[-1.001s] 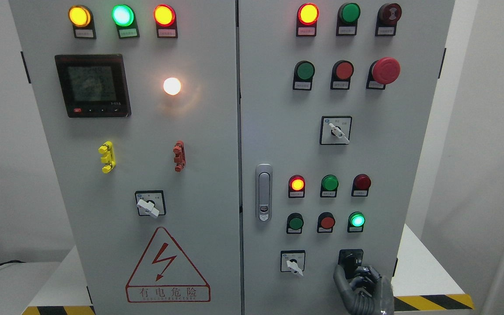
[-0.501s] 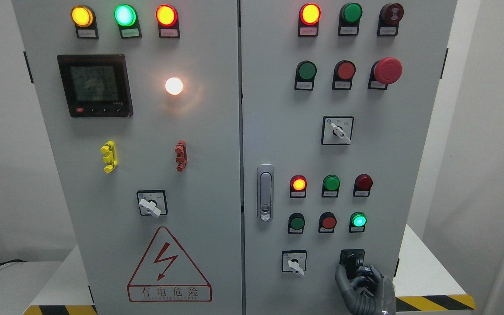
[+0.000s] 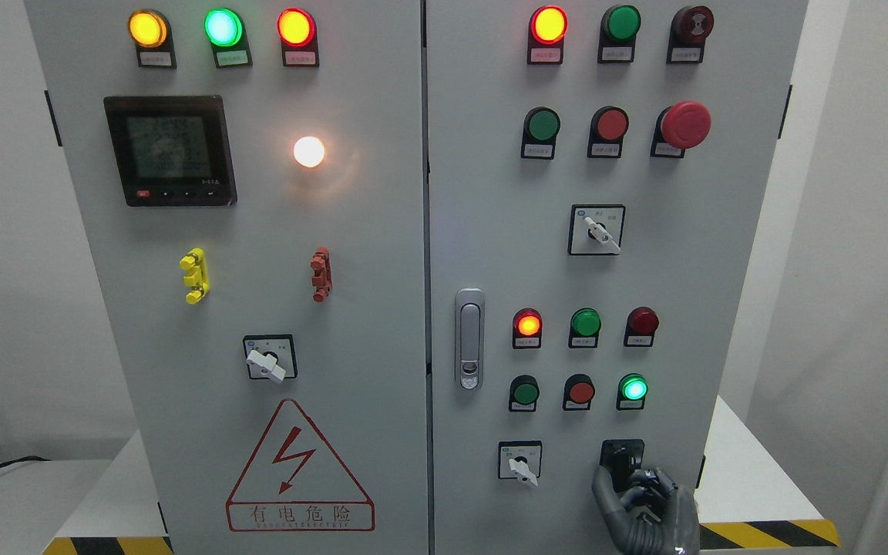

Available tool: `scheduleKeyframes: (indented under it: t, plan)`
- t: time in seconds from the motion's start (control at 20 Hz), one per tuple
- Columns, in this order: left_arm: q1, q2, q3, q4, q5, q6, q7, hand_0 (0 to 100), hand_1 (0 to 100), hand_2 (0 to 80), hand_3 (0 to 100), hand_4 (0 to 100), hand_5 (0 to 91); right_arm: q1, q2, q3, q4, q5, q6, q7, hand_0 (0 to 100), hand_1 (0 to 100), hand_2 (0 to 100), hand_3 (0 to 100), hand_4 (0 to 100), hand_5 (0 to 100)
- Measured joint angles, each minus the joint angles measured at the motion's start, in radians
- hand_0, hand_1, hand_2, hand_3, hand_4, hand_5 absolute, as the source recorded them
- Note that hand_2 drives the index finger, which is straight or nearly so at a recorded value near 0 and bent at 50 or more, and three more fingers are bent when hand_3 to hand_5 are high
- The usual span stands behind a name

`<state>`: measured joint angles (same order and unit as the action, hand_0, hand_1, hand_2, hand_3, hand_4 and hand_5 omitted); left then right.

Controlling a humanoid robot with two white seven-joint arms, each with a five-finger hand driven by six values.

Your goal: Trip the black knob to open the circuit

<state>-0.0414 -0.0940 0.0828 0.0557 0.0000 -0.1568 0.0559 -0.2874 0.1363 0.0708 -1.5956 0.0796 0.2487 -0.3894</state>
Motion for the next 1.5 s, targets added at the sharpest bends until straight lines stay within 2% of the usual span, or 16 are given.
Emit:
scheduleKeyframes:
  t: [1.5]
  plan:
    - [0.000,0.000,0.000,0.000,0.000,0.000,0.000,12,39,0.0,0,0,0.0,0.001,-0.001,-0.012,0.013,0.038,-0.031,0.007,32,84,46,80,78,88]
